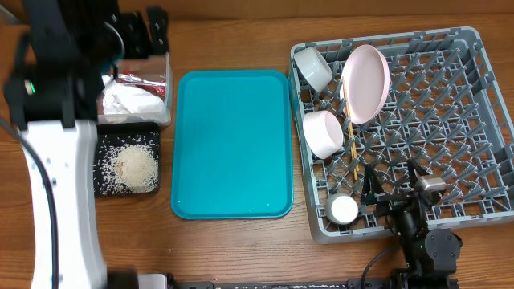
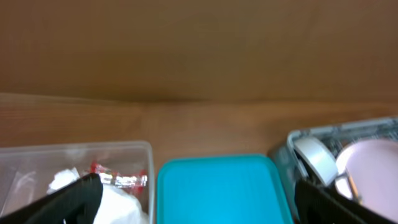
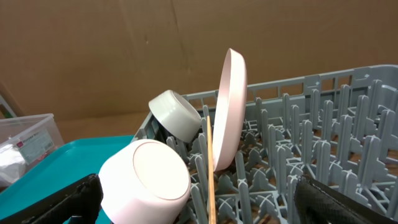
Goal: Sort waste into correct bins and load items into the dishwasher
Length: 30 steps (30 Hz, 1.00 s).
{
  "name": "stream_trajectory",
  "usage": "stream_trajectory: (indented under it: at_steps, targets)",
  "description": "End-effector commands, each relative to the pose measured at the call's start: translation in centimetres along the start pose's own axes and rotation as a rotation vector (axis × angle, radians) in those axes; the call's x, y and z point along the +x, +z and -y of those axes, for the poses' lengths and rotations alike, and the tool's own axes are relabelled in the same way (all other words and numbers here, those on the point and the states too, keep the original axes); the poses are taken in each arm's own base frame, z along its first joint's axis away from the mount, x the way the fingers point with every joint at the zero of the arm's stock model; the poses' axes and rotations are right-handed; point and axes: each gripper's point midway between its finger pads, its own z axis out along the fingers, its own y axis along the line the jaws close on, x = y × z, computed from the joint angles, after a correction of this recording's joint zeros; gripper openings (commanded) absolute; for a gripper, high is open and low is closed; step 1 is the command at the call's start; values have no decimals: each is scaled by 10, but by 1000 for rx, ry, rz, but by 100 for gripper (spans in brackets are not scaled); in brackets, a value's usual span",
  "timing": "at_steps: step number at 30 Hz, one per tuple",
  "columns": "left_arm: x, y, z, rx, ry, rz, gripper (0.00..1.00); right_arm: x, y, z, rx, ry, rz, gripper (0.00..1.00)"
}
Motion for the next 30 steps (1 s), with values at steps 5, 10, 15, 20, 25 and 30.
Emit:
stream_trajectory:
  at_steps: [5, 10, 15, 20, 25, 30]
  targets:
    - [90, -18, 7, 43, 80, 133, 100, 1, 0, 2, 7, 5, 9, 100]
    - [169, -24, -6, 14, 111, 326, 100, 1, 0, 2, 7, 5, 9, 100]
    - [224, -27, -13, -9, 148, 396, 100, 1, 0, 2, 7, 5, 9, 100]
    - [259, -30, -16, -14, 173, 424, 100, 1, 0, 2, 7, 5, 9, 100]
    - [281, -28, -23, -40, 171, 458, 100, 1, 0, 2, 7, 5, 9, 100]
    - [291, -28, -28, -64, 170, 496, 100, 1, 0, 2, 7, 5, 9, 100]
